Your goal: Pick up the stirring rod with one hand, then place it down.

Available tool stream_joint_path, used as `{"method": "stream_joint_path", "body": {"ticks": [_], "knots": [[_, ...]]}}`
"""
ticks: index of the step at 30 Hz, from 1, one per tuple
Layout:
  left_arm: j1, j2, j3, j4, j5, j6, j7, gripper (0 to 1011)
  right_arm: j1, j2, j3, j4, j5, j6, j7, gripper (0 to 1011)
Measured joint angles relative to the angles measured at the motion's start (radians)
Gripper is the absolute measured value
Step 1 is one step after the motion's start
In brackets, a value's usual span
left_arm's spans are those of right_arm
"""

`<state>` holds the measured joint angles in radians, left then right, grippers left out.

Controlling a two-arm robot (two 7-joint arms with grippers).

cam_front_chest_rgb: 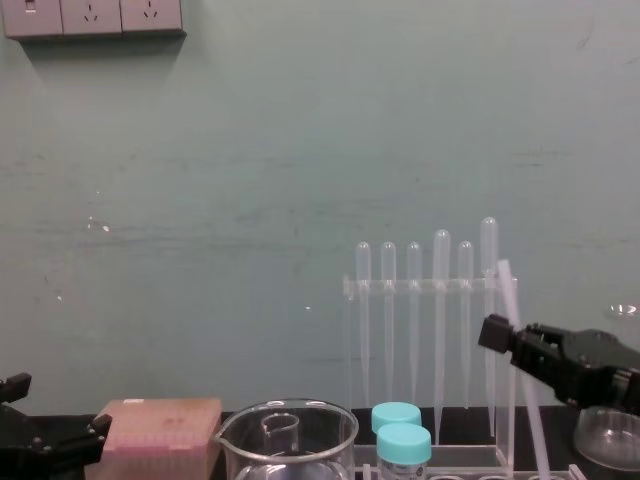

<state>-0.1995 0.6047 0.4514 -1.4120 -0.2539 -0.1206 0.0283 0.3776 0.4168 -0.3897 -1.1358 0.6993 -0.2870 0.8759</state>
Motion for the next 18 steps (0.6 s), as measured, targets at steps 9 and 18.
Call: {"method": "stream_joint_path", "body": {"ticks": [9,18], "knots": [[0.0,0.0,0.0,0.0,0.0,0.0,0.0,1000,0.02,0.0,-0.029,0.028,-0.02,0.033,-0.004,66],[0.0,0.0,0.0,0.0,0.0,0.0,0.0,1000,0.034,0.008,-0.053,0.028,-0.076,0.043,-0.041,66]]}}
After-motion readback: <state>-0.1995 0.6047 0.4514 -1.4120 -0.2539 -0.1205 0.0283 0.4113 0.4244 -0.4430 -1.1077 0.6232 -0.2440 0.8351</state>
